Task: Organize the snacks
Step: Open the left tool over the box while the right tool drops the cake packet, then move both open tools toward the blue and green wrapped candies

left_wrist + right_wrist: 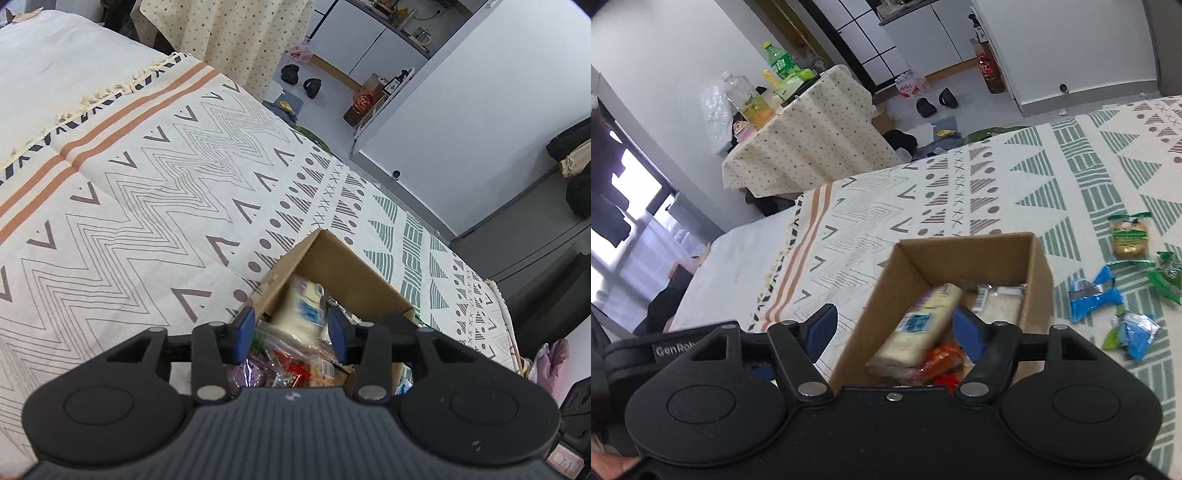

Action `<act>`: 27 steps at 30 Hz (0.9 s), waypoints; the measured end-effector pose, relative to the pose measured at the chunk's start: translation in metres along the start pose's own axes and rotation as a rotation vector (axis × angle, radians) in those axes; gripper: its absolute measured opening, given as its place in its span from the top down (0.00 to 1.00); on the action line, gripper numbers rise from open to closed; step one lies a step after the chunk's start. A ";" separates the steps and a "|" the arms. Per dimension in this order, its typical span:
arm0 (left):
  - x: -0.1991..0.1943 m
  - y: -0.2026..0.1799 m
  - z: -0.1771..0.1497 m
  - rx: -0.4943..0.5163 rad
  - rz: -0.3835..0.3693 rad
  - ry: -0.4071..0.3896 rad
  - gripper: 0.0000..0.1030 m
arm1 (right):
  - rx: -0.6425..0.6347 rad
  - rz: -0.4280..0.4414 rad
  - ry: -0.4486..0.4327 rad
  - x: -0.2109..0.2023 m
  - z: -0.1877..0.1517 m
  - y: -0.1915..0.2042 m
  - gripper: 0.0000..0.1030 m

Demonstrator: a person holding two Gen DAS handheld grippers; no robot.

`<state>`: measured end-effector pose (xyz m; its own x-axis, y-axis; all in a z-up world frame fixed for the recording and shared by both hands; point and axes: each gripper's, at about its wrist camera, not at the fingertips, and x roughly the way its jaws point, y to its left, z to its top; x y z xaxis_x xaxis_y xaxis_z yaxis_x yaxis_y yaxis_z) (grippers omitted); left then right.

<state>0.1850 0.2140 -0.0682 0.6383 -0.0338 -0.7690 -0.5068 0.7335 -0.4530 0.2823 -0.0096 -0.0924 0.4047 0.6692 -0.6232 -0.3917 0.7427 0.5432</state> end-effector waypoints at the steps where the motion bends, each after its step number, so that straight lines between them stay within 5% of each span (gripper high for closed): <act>1: -0.001 0.000 0.000 -0.001 0.002 0.000 0.56 | 0.006 -0.003 0.003 -0.003 -0.001 -0.003 0.33; 14: -0.003 -0.029 -0.020 0.060 0.029 0.013 0.27 | 0.043 -0.093 -0.014 -0.047 -0.012 -0.052 0.31; 27: -0.003 -0.069 -0.048 0.146 0.043 0.026 0.10 | 0.058 -0.153 -0.046 -0.088 -0.016 -0.091 0.05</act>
<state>0.1904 0.1310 -0.0564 0.6015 -0.0165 -0.7987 -0.4427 0.8254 -0.3504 0.2691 -0.1367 -0.0958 0.4941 0.5477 -0.6752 -0.2744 0.8352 0.4767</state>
